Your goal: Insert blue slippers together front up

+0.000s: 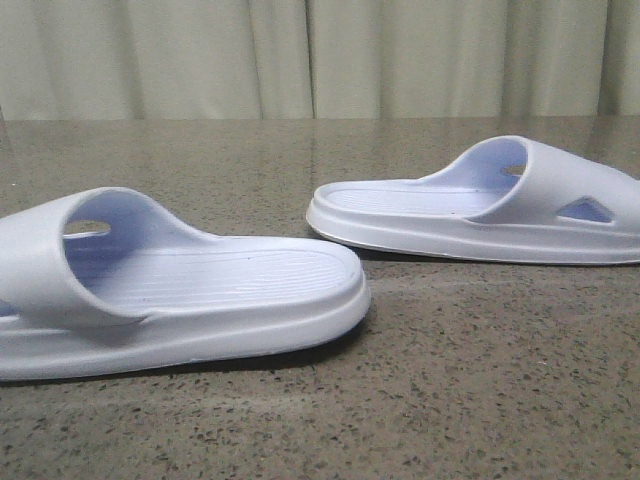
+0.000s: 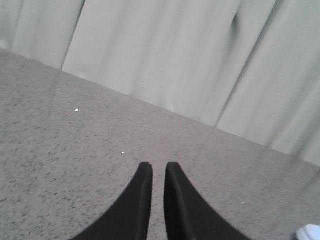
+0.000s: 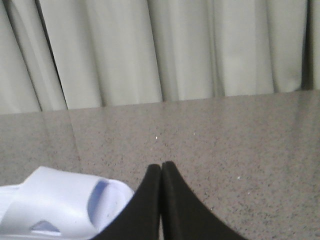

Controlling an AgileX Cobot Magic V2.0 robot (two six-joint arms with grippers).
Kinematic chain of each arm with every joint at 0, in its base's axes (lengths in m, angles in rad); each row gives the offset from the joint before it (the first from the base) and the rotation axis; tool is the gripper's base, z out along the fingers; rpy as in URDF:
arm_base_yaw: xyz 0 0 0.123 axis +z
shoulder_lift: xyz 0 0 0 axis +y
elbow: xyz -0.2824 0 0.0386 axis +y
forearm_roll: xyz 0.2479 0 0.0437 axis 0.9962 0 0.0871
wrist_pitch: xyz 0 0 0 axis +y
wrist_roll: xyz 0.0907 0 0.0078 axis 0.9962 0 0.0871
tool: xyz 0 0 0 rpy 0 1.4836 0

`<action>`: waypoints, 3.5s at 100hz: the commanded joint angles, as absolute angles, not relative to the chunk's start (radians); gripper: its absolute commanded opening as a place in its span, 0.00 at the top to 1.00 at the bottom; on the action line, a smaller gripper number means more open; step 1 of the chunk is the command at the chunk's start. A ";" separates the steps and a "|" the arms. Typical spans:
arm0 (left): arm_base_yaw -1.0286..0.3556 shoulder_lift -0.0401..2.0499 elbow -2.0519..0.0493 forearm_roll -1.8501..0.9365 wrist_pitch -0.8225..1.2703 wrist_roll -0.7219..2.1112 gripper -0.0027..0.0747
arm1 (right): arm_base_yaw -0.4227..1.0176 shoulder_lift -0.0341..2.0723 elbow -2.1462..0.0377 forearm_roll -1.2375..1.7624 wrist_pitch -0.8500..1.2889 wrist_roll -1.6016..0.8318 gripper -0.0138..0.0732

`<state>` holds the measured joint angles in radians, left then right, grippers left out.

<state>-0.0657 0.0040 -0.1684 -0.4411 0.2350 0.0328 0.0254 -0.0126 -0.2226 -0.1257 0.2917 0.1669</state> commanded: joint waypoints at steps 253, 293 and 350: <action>-0.071 0.634 -0.345 -0.822 0.518 -0.277 0.19 | 0.019 0.294 -0.642 0.091 0.544 0.180 0.42; -0.075 0.678 -0.345 -0.901 0.529 -0.270 0.19 | 0.019 0.294 -0.640 0.091 0.537 0.180 0.42; -0.180 0.808 -0.345 -0.981 0.523 -0.234 0.19 | 0.019 0.294 -0.636 0.091 0.535 0.180 0.42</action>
